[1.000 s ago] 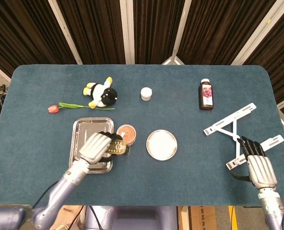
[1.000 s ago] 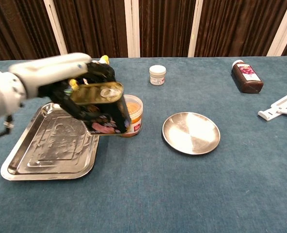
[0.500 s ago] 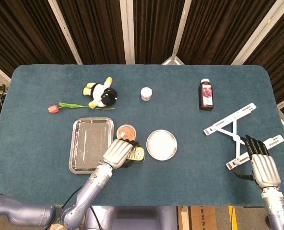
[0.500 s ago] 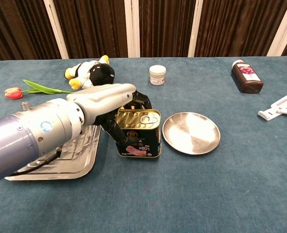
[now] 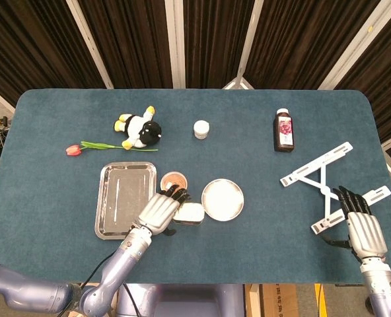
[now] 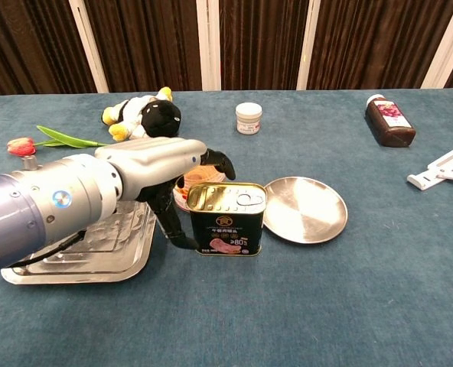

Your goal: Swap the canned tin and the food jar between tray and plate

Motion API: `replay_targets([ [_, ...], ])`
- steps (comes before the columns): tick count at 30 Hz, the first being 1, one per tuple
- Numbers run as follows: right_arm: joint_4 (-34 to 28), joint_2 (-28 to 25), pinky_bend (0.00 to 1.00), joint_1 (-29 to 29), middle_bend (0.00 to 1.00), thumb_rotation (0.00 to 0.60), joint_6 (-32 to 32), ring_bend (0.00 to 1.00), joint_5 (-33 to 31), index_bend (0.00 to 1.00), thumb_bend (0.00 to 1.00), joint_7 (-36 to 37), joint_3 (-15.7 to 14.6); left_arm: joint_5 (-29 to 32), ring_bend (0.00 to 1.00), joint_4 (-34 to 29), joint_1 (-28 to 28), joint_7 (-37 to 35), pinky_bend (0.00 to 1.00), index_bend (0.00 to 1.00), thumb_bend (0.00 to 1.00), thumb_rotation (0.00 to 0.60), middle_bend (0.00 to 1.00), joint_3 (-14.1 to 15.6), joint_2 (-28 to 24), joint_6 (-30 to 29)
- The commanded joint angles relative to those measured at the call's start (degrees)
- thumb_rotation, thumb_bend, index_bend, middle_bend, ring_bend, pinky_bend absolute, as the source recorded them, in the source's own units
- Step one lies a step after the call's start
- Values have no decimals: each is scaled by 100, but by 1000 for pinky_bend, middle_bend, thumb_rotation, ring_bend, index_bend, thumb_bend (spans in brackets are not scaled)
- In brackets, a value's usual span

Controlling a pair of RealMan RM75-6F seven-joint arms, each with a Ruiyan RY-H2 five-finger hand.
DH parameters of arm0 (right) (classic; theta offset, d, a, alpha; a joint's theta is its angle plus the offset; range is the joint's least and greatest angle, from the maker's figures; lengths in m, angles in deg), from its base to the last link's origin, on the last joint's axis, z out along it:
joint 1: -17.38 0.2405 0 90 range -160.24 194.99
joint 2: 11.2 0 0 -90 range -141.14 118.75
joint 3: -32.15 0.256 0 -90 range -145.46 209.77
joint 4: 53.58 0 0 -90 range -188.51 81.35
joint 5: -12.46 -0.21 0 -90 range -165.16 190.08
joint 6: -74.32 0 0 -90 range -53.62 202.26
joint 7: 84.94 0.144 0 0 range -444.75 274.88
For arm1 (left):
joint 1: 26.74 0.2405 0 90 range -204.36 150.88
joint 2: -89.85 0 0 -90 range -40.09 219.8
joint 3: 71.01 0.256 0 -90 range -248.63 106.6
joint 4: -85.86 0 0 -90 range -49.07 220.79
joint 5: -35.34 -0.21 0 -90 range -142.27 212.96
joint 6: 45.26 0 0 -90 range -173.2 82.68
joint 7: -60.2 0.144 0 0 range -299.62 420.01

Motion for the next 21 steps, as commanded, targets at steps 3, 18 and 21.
replay_targets([
  [3,-19,-12,0,-7,0,600,35,0,-65,16,0,-44,23,201,8,-236,-119,25,186,160,70,600,50,-3,-107,-11],
  [18,-21,37,0,-16,0,600,106,0,-145,16,0,-118,80,-2327,0,-32,375,-2033,104,159,68,600,37,-174,-340,-782],
  [21,-17,71,0,-12,0,600,124,0,-177,16,0,-179,90,-2003,0,255,384,-2325,83,148,50,600,34,-369,-429,-608],
])
